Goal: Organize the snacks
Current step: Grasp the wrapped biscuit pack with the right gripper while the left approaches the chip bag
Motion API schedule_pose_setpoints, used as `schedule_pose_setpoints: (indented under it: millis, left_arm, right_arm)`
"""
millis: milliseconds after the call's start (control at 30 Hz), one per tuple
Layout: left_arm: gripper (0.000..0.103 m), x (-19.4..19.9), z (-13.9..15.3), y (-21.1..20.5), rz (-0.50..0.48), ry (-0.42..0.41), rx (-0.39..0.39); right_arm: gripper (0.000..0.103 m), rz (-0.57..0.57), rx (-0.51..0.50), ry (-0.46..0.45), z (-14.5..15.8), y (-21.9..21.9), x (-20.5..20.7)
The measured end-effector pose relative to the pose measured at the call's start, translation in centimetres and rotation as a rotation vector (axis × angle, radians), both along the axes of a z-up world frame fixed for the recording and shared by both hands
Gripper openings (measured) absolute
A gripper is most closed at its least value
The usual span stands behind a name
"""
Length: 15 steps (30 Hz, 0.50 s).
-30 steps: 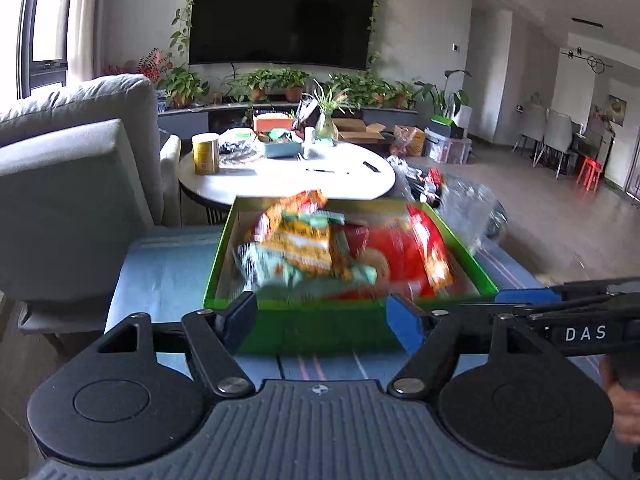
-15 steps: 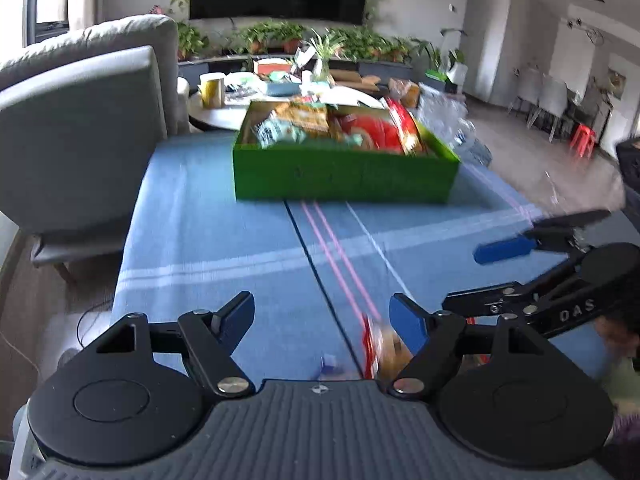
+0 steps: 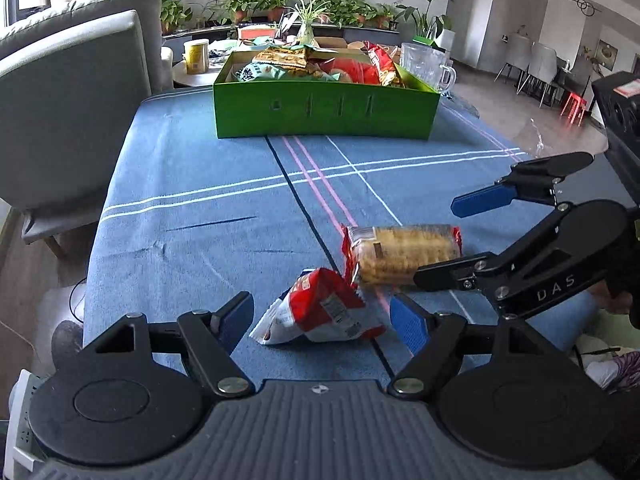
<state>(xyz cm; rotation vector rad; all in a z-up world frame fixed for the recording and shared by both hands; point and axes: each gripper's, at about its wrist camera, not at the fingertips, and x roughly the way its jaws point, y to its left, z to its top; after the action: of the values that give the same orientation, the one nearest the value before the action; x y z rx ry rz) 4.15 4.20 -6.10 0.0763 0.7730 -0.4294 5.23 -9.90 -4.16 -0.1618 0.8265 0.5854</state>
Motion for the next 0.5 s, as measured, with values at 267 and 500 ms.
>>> schedule_pose_setpoints:
  millis: [267,500]
  left_arm:
    - [0.073,-0.1,-0.7,-0.2,-0.007,0.009,0.026]
    - [0.073,0.5,-1.2,-0.3,0.014,0.02,0.032]
  right_arm:
    - [0.087,-0.008,-0.022,0.007,-0.5,0.6,0.4]
    - [0.087,-0.043,-0.031,0.011,-0.8,0.9,1.0]
